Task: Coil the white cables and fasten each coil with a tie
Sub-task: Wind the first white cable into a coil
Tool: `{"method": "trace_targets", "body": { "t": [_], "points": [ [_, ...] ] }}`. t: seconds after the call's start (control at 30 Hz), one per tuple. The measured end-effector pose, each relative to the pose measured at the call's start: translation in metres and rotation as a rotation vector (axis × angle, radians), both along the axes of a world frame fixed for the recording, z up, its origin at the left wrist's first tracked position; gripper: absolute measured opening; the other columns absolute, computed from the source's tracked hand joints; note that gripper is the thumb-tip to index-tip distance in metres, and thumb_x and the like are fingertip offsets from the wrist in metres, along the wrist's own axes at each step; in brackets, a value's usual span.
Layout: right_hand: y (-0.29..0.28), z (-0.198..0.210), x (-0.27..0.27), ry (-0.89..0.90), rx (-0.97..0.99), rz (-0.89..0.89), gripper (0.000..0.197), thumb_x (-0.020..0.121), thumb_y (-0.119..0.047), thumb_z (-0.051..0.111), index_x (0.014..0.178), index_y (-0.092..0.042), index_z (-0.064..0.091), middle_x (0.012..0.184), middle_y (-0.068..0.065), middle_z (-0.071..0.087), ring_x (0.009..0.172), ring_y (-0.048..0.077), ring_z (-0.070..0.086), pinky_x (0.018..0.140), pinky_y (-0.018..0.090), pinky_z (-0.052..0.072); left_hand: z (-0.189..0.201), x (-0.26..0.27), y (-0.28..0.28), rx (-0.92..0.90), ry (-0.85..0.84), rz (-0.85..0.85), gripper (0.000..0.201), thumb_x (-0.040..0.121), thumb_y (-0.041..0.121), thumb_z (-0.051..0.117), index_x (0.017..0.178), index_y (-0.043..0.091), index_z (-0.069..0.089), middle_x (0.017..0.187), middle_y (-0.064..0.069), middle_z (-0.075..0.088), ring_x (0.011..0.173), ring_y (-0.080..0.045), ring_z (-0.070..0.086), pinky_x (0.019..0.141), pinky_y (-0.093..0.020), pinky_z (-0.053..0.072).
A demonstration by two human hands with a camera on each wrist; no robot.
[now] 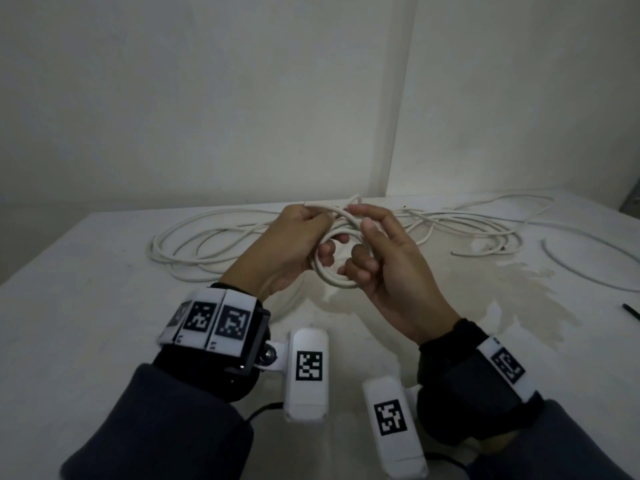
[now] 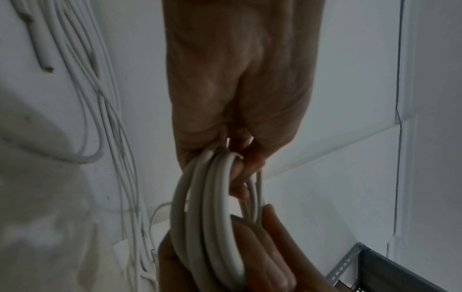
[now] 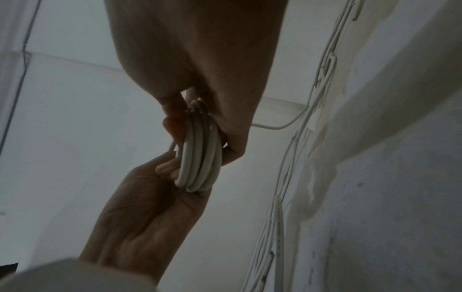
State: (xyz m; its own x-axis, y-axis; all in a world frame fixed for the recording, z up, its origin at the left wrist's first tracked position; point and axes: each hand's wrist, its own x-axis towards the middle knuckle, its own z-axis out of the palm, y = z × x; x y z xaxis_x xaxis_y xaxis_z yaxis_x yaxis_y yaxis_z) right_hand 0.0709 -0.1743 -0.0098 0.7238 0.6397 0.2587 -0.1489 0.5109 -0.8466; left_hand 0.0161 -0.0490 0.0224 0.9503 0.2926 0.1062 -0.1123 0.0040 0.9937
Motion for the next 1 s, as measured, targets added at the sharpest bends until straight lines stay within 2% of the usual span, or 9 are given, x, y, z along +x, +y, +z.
{"method": "trace_targets", "body": {
  "t": [0.1,0.27,0.37,0.5,0.57,0.67,0.77,0.83,1.0],
  "points": [
    [0.002,-0.001,-0.002,-0.052,-0.029,-0.065,0.015,0.101,-0.012,0.041,0.102,-0.012,0.056,0.047,-0.009,0.041,0.043,0.008,0.030,0.058,0.030,0.035,0.000,-0.002,0.001,0.018,-0.012,-0.015,0.026,0.098,0.005,0.039,0.085,0.000,0.061,0.059,-0.003,0.055,0.040,-0.006,0.037,0.042,-0.019,0.035],
    [-0.003,0.000,0.002,-0.091,-0.052,-0.039,0.016,0.101,-0.015,0.041,0.100,-0.014,0.056,0.048,-0.007,0.039,0.043,0.008,0.031,0.059,0.030,0.039,0.003,-0.006,0.000,-0.050,-0.020,-0.171,0.027,0.095,0.021,0.048,0.103,0.001,0.063,0.066,-0.001,0.054,0.045,-0.007,0.039,0.048,-0.020,0.035],
    [0.000,-0.001,-0.001,-0.150,-0.095,0.032,0.015,0.102,-0.016,0.039,0.101,-0.021,0.054,0.059,0.003,0.038,0.047,0.009,0.036,0.056,0.024,0.044,0.000,-0.004,-0.004,0.120,-0.012,-0.013,0.034,0.092,0.030,0.056,0.104,0.000,0.068,0.058,0.004,0.047,0.043,-0.006,0.032,0.044,-0.017,0.029],
    [-0.001,0.000,0.000,-0.062,-0.043,0.068,0.032,0.100,-0.014,0.042,0.121,-0.038,0.043,0.078,0.008,0.061,0.061,0.015,0.054,0.061,0.028,0.051,0.003,-0.006,-0.004,0.300,-0.034,0.087,0.023,0.095,0.023,0.056,0.091,0.006,0.070,0.048,0.013,0.046,0.040,-0.001,0.036,0.041,-0.015,0.030],
    [-0.007,0.002,0.005,-0.212,-0.213,-0.030,0.032,0.099,-0.022,0.048,0.119,-0.047,0.048,0.088,-0.004,0.068,0.073,0.010,0.061,0.071,0.030,0.050,0.009,-0.010,-0.002,0.582,-0.058,0.076,0.022,0.094,0.023,0.058,0.095,0.007,0.073,0.056,0.016,0.058,0.048,0.003,0.052,0.048,-0.013,0.038],
    [-0.015,0.002,0.019,-0.514,-0.444,-0.268,0.010,0.092,-0.037,0.057,0.092,-0.037,0.067,0.093,-0.013,0.065,0.088,0.001,0.058,0.081,0.029,0.043,0.015,-0.014,0.002,0.836,-0.054,0.055,0.024,0.091,0.029,0.061,0.097,0.010,0.074,0.086,0.000,0.073,0.081,-0.008,0.067,0.076,-0.030,0.052],
    [-0.018,0.003,0.024,-0.654,-0.411,-0.501,0.011,0.083,-0.041,0.070,0.073,-0.037,0.068,0.097,-0.001,0.061,0.103,0.017,0.057,0.091,0.033,0.046,0.015,-0.014,0.004,0.743,-0.091,0.080,0.019,0.091,0.027,0.062,0.100,0.014,0.072,0.091,0.006,0.071,0.079,0.004,0.064,0.071,-0.015,0.049],
    [-0.018,0.006,0.023,-0.697,-0.263,-0.570,0.013,0.084,-0.026,0.071,0.076,-0.036,0.070,0.091,0.001,0.066,0.091,0.016,0.063,0.081,0.027,0.049,0.014,-0.012,0.003,0.599,-0.143,0.119,0.021,0.090,0.024,0.063,0.103,0.011,0.071,0.079,0.016,0.067,0.065,0.012,0.059,0.062,-0.004,0.041],
    [-0.012,0.005,0.011,-0.454,-0.152,-0.340,0.016,0.090,-0.013,0.063,0.101,-0.013,0.074,0.094,0.000,0.076,0.092,0.017,0.071,0.077,0.029,0.057,0.013,-0.009,0.002,0.348,-0.237,0.284,0.025,0.090,0.025,0.064,0.097,0.003,0.073,0.048,0.015,0.052,0.041,0.002,0.042,0.048,-0.011,0.034]
  ]
}}
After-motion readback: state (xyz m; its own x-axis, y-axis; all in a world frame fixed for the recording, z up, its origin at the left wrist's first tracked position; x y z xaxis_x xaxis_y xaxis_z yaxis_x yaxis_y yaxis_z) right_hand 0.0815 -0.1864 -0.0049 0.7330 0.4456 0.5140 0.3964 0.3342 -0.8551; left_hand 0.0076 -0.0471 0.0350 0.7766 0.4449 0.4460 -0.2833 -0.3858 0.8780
